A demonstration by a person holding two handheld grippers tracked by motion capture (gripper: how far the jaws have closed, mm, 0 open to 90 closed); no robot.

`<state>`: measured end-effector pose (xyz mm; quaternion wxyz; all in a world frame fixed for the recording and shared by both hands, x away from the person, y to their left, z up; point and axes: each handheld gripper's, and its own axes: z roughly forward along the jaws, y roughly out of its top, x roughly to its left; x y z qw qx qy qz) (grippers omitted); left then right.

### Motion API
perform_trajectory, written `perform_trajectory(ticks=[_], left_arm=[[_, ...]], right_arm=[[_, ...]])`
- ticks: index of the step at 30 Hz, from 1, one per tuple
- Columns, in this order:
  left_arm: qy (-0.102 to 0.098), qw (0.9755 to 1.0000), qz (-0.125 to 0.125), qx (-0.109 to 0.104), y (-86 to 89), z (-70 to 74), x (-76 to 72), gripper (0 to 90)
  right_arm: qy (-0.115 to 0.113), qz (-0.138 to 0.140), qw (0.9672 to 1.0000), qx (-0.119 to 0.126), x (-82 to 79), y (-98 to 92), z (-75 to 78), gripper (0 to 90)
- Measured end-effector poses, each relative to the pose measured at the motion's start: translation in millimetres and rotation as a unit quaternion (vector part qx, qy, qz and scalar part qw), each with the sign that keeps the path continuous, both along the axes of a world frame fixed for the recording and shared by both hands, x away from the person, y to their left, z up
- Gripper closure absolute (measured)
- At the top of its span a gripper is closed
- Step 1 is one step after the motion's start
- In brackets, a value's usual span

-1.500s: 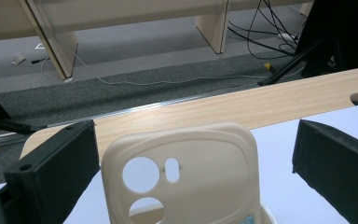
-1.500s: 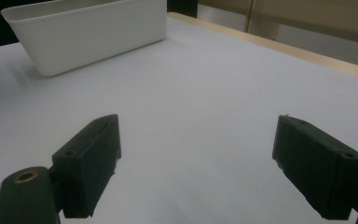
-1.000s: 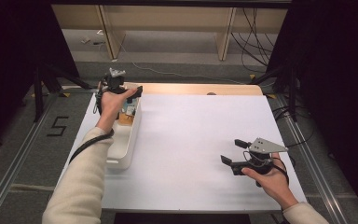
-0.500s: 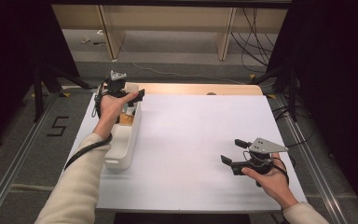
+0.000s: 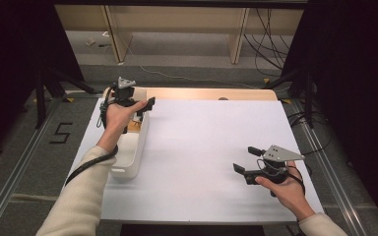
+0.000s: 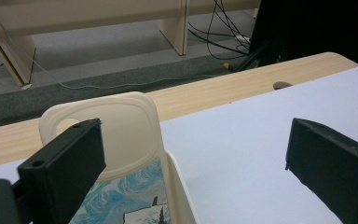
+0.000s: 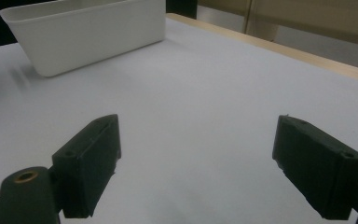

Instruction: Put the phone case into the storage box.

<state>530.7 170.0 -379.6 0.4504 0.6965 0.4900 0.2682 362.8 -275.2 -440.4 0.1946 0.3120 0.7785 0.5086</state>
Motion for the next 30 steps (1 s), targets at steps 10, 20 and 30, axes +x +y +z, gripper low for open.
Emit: perform_trajectory(ticks=[10, 20, 30], left_arm=[[-0.007, 0.9999, -0.015, 0.003, -3.7, 1.0, -12.5, 4.6], [-0.015, 0.9993, -0.034, -0.005, -7.6, 3.1, -27.3, 4.4], [-0.025, 0.9980, -0.058, -0.004, -11.0, 5.5, -43.9, 3.4]], right_arm=[[0.001, 0.000, 1.0000, 0.000, -0.1, 0.2, 0.1, 16.1], [0.000, 0.000, 1.0000, 0.001, -0.1, 0.5, 0.1, 16.0], [-0.001, 0.000, 1.0000, 0.001, 0.0, 0.4, 0.3, 16.0]])
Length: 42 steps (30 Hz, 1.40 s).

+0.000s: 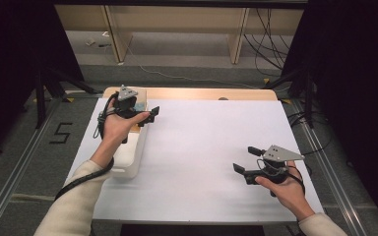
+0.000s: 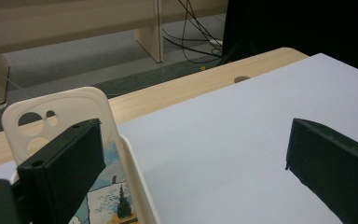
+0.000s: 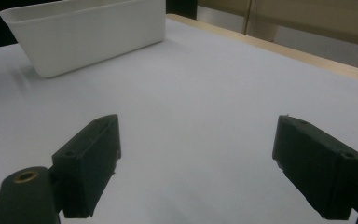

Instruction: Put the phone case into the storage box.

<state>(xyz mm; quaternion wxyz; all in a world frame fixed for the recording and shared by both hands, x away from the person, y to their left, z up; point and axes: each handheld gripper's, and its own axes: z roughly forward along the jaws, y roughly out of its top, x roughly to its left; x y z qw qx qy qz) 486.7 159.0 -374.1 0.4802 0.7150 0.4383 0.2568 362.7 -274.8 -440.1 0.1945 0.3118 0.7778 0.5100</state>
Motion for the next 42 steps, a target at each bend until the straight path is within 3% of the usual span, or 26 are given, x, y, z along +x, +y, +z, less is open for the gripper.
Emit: perform_trajectory(ticks=[14, 29, 42], left_arm=[[-0.007, 0.9994, -0.033, -0.003, -5.0, -4.2, -20.1, 3.4], [-0.016, 0.9972, -0.073, -0.007, -12.9, -12.5, -39.8, 2.9], [-0.026, 0.9957, -0.088, -0.008, -13.9, -13.8, -57.0, 2.8]], right_arm=[[-0.001, 0.000, 1.0000, 0.000, -0.1, 0.0, 0.3, 16.0], [-0.003, 0.000, 1.0000, 0.001, -0.1, 0.0, 0.6, 16.0], [-0.003, 0.000, 1.0000, 0.001, -0.1, 0.0, 0.6, 16.0]])
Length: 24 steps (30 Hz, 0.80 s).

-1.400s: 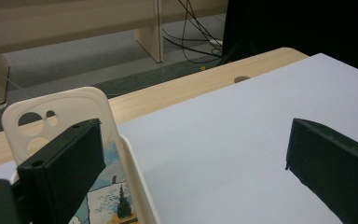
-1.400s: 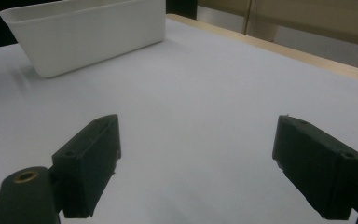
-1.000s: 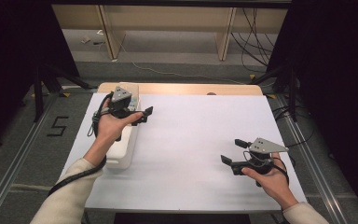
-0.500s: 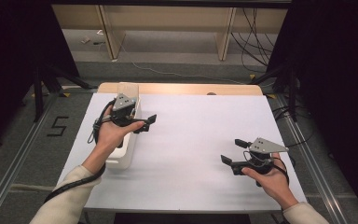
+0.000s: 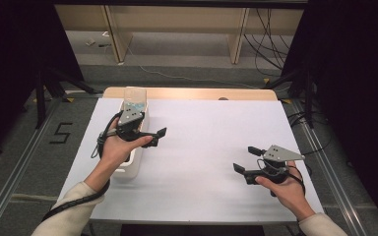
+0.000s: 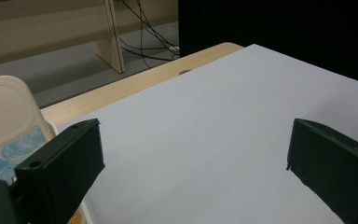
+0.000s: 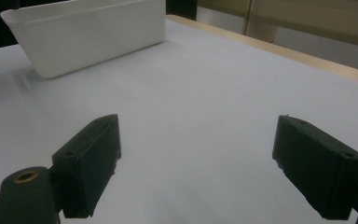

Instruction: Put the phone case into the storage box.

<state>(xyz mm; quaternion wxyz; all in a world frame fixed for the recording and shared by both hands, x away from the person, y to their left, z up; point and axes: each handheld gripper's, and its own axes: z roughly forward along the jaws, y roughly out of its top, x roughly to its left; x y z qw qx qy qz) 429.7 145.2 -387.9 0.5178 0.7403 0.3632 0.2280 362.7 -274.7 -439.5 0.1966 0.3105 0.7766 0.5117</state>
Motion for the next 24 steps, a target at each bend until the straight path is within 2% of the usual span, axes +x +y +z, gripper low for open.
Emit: perform_trajectory(ticks=[10, 18, 24], left_arm=[[-0.006, 0.9999, -0.016, -0.003, -4.1, -2.4, -13.7, 2.6], [-0.010, 0.9997, -0.020, 0.001, -6.3, -5.4, -21.4, 2.2], [-0.014, 0.9996, -0.026, -0.004, -6.6, -7.5, -27.8, 2.0]], right_arm=[[0.000, 0.000, 1.0000, 0.000, -0.1, -0.1, 0.1, 16.1], [-0.001, 0.000, 1.0000, 0.000, -0.2, -0.1, 0.2, 16.1], [-0.001, 0.000, 1.0000, 0.000, -0.2, -0.1, 0.2, 16.0]])
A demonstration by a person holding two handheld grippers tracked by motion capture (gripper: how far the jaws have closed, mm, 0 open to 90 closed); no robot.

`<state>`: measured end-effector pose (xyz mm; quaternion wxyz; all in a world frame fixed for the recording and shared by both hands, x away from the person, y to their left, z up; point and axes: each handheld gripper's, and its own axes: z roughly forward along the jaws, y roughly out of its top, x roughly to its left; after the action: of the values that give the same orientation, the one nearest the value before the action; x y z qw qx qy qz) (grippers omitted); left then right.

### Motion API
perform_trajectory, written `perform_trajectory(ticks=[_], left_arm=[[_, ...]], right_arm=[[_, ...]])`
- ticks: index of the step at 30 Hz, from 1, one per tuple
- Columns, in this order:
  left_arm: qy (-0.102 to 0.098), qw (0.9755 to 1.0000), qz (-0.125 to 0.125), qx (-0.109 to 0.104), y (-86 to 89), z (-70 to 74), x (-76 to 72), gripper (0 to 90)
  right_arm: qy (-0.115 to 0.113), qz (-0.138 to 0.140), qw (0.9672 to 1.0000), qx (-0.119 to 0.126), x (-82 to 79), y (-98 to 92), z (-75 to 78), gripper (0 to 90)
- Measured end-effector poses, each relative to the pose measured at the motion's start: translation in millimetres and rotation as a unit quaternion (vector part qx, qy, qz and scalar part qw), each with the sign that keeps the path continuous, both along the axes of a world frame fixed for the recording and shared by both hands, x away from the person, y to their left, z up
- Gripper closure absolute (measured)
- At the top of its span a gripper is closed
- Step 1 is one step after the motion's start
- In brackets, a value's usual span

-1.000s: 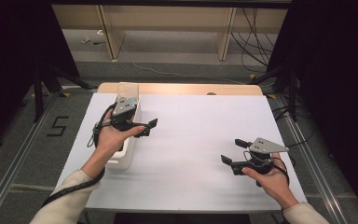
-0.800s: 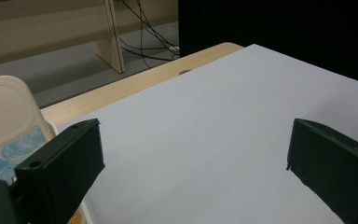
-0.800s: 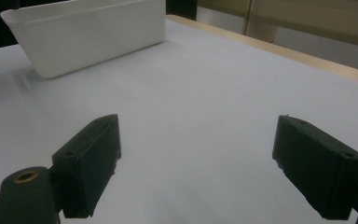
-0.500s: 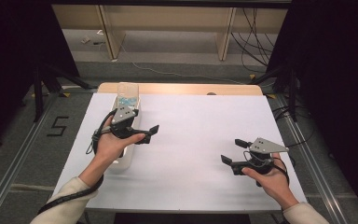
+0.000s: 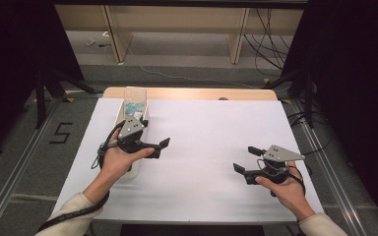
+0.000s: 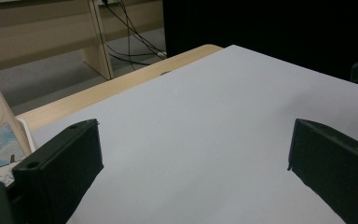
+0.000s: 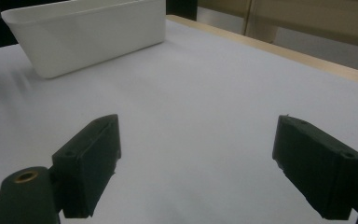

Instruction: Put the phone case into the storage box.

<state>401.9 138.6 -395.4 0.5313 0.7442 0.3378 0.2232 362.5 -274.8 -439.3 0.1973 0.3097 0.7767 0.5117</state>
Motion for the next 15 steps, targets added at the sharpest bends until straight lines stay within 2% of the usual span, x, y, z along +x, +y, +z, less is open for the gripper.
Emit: perform_trajectory(ticks=[15], left_arm=[[-0.016, 0.9998, -0.008, -0.004, -1.0, -7.2, -14.6, 2.3]], right_arm=[[0.001, 0.000, 1.0000, -0.001, -0.6, 0.1, 0.4, 16.0]])
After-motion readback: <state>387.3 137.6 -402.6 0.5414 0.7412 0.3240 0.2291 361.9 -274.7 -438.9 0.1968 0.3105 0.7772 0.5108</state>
